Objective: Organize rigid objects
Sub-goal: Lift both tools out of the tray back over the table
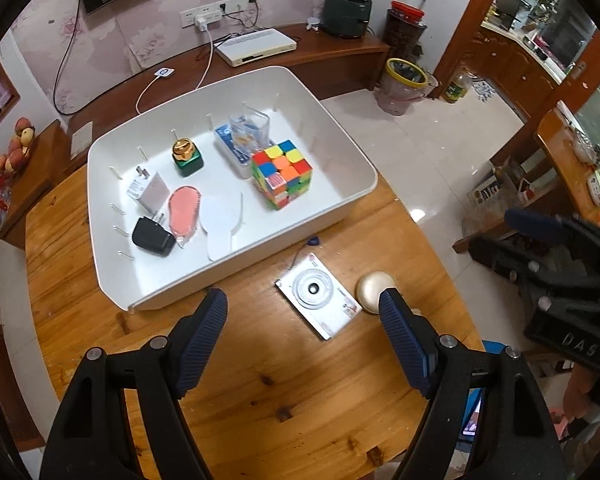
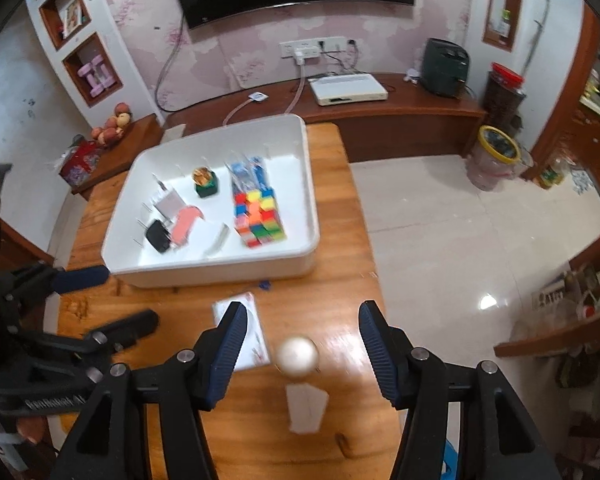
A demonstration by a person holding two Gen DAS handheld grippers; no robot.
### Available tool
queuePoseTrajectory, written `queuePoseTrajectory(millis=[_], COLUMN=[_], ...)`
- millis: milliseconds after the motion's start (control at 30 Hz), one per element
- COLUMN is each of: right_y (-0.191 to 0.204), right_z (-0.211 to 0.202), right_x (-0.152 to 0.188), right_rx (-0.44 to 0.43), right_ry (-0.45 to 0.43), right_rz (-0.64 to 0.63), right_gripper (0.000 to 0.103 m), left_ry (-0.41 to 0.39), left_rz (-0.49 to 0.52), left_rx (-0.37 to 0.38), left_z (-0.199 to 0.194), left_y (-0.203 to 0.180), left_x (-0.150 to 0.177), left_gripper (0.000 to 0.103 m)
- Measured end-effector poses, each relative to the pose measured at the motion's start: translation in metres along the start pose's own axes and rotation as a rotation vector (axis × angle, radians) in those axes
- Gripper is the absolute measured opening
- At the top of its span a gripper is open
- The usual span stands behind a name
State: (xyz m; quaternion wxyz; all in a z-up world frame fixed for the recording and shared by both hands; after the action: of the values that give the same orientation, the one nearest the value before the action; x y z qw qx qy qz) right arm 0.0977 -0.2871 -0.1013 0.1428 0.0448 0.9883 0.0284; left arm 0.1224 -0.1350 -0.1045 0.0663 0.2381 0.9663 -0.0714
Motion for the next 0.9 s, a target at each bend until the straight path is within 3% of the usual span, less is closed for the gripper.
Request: queuePoseTrajectory(millis=[300, 500, 900], right_y=[-0.023, -0.023, -0.003], right_z=[0.016, 0.036, 0.094], right_x=[0.056, 0.088, 0.100], right_rx=[0.009, 0.030, 0.031], right_ry=[0.069, 0.107, 0.124], right_rz=[0.147, 0.169, 0.008], right_gripper=[0.059, 0.059, 0.059], left_ry=[0.033, 0.050, 0.125], left_rz=[0.005, -0.051, -0.298], left_rx=[0.049, 0.054, 0.008], left_z=[0.011, 0.027, 0.098], left_y=[-0.010, -0.012, -0.002], left_x=[0.011, 0.014, 0.003], left_gripper=[0.081, 0.081, 0.081])
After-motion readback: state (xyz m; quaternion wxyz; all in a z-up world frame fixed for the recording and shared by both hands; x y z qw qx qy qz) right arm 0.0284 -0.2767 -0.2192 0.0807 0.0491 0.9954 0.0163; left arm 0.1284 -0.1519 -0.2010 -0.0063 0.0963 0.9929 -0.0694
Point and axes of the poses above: each gripper's, at about its wrist camera, not at the fingertips, and z roughly the way its jaws point, y to its left, x to its underside, the point moved 1 cm from there along z, roughly the way its jaws point, and after that the axes turned 12 degrees about y, right-handed, at the moved point
